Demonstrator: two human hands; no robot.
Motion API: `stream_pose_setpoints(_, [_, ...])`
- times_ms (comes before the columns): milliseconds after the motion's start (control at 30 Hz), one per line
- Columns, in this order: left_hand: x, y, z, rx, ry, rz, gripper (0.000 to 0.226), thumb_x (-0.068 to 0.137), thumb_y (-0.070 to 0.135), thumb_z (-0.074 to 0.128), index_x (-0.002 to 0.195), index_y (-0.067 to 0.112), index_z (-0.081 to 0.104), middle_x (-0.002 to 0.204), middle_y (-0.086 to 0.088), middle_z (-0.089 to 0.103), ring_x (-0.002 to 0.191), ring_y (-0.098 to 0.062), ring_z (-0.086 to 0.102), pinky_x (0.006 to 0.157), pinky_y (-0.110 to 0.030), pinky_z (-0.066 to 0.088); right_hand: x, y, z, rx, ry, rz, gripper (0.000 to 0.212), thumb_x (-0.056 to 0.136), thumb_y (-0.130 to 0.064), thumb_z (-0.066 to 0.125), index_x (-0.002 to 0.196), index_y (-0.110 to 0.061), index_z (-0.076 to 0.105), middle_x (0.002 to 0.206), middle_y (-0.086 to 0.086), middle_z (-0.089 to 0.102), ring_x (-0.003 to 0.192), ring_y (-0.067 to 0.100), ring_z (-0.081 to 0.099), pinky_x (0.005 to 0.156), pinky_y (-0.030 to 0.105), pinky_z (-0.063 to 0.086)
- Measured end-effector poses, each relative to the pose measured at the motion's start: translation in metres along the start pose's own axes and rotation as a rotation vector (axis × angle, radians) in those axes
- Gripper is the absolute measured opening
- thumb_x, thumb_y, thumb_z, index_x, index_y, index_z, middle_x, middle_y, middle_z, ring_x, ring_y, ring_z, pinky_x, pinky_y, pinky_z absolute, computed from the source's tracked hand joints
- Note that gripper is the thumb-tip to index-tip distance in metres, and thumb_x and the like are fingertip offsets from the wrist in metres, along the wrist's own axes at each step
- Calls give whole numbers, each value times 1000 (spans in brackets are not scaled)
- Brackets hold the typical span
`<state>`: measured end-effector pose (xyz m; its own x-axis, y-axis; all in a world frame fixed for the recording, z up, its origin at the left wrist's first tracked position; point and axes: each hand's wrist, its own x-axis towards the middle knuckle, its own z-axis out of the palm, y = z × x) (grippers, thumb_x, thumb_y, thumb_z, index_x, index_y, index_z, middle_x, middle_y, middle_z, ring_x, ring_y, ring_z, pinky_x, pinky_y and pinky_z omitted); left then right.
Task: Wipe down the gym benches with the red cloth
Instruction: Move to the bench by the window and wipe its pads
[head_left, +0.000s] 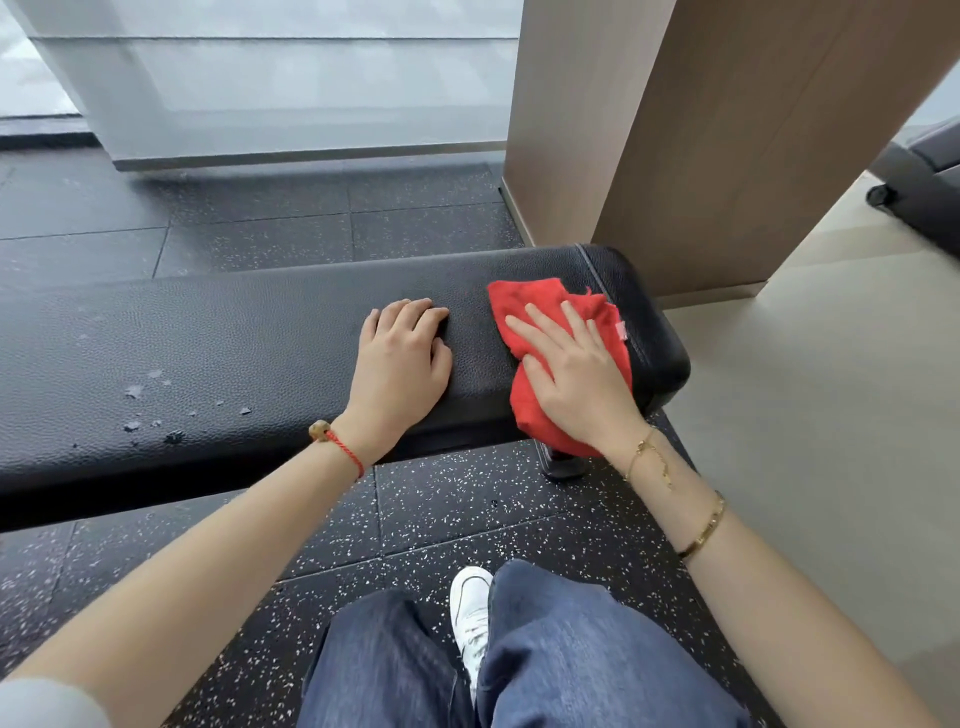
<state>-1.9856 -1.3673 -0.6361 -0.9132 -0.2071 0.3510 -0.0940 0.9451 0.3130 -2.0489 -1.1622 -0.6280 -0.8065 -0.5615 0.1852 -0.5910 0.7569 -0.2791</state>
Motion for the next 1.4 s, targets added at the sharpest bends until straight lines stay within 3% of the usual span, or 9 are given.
stream_pose_setpoints(233, [-1, 1, -1, 7, -3, 3, 38, 93, 22, 46, 127, 13, 60, 136, -6, 58, 130, -27, 47, 114, -46, 30, 41, 52, -22, -19, -10, 328, 47, 100, -27, 36, 147, -32, 36, 160, -3, 23, 149, 34, 8, 121, 50, 4])
stream_pose_setpoints(467, [-1, -2, 2, 16, -1, 16, 39, 93, 23, 44, 127, 14, 59, 136, -6, 58, 130, -27, 47, 114, -47, 31, -14, 39, -15, 20, -27, 99, 48, 100, -28, 38, 147, -38, 34, 159, -10, 25, 150, 26, 7, 122, 45, 1])
stream_pose_setpoints(633, [-1, -2, 4, 20, 5, 10, 39, 93, 23, 44, 128, 14, 59, 136, -5, 57, 130, -27, 47, 115, -46, 30, 37, 65, -20, 21, -59, 241, 48, 101, -27, 35, 147, -37, 33, 160, -7, 21, 150, 32, 4, 122, 50, 1])
stream_pose_setpoints(767, [0, 1, 4, 29, 12, 6, 41, 91, 25, 40, 125, 14, 60, 133, -5, 58, 128, -27, 48, 113, -47, 31, 93, 47, -15, -33, -114, 287, 49, 101, -30, 31, 150, -34, 29, 162, -5, 17, 149, 35, 2, 120, 54, 0])
stream_pose_setpoints(967, [1, 3, 2, 36, 6, -14, 39, 88, 23, 44, 122, 15, 61, 131, -3, 59, 125, -26, 49, 111, -46, 32, 63, -34, 12, -7, -100, -3, 50, 99, -28, 37, 149, -30, 32, 160, -3, 22, 150, 29, 7, 121, 50, 2])
stream_pose_setpoints(1100, [0, -1, 3, 11, 3, -1, 39, 90, 20, 47, 126, 15, 60, 134, -4, 58, 128, -27, 48, 113, -47, 30, 16, -36, 11, 31, -64, -105, 49, 98, -26, 41, 147, -31, 37, 158, -6, 29, 150, 26, 10, 122, 47, 6])
stream_pose_setpoints(1200, [0, -1, 3, 7, 3, -2, 39, 91, 21, 47, 127, 15, 60, 135, -5, 58, 129, -28, 47, 114, -48, 30, 7, -1, -2, 49, -41, -33, 48, 98, -25, 42, 146, -32, 39, 157, -7, 30, 150, 26, 12, 122, 45, 6])
stream_pose_setpoints(1300, [0, -1, 3, 10, -6, -6, 39, 92, 21, 46, 129, 15, 59, 137, -4, 56, 131, -27, 46, 115, -49, 29, 29, 30, -15, 30, -31, 152, 48, 100, -24, 39, 147, -30, 38, 159, -4, 26, 150, 28, 9, 122, 47, 4])
stream_pose_setpoints(1400, [-1, 2, 3, 20, -10, -11, 39, 92, 21, 45, 129, 14, 58, 137, -5, 56, 131, -27, 45, 116, -48, 28, 49, 21, -15, -14, -50, 214, 49, 100, -25, 36, 149, -28, 34, 161, -2, 22, 150, 31, 6, 122, 49, 2])
